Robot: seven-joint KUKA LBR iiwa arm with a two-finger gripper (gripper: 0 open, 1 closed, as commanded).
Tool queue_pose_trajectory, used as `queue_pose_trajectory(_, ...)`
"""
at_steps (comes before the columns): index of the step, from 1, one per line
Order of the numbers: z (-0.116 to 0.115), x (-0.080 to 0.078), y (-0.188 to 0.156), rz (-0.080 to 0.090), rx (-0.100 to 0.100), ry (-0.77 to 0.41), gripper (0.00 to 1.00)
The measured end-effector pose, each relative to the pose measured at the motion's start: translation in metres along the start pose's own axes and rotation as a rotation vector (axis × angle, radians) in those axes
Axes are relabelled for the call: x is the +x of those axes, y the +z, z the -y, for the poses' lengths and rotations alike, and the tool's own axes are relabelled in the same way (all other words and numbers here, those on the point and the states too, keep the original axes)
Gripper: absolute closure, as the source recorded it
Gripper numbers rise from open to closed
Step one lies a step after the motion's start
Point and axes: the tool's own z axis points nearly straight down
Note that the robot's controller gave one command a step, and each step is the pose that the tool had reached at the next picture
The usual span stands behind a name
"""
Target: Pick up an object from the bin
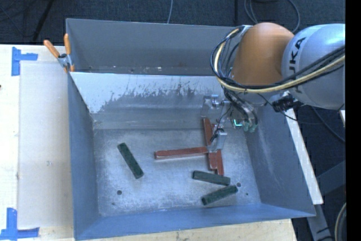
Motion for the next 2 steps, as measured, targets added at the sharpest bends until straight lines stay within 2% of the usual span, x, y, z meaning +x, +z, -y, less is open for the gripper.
queue_pose_trajectory(1, -0.0476, 0.0497, 0.0813, -0.002, -0.001, -0.04, 0.0)
queue_pose_trajectory(2, -0.0458, 0.0453, 0.0759, 0.01, 0.0, -0.038, 1.0)
